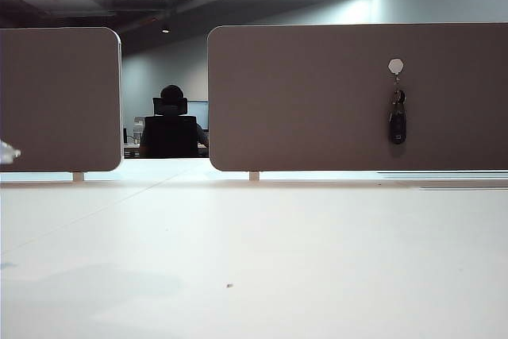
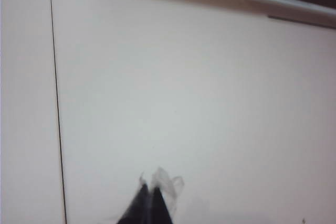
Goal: Hang the bunch of keys on the hook.
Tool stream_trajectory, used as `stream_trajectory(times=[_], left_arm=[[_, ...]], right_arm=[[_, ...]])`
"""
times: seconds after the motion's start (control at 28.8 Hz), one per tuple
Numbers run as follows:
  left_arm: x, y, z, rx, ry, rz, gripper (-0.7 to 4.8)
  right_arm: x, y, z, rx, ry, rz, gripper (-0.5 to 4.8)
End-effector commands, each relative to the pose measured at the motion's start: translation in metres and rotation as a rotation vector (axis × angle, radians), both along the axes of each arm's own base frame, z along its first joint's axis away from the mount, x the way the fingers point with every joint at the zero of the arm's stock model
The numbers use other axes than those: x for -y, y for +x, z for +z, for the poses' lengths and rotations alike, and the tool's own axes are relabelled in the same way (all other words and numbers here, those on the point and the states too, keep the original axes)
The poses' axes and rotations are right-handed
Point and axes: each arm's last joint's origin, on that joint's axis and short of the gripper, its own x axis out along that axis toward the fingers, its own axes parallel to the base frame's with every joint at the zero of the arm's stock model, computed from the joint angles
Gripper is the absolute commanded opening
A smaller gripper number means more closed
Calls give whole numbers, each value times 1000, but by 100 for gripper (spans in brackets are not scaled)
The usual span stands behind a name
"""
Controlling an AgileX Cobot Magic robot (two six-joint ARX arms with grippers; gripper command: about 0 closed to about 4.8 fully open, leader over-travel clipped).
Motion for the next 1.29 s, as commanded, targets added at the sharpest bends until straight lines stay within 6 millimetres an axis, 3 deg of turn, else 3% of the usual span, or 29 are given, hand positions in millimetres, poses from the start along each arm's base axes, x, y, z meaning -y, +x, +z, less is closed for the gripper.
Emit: stream_trajectory(times=[0.03,0.52,1.29], left_arm=[[-7,1,2,23,-24,28,-5],[-45,9,5,68,-29,428,-5],[-48,9,5,68,-29,456,-5]], right_arm=[[0,0,-1,0,7,4,-8],[0,0,-1,8,7,2,-8],[0,-1,6,91,6,1,-8]])
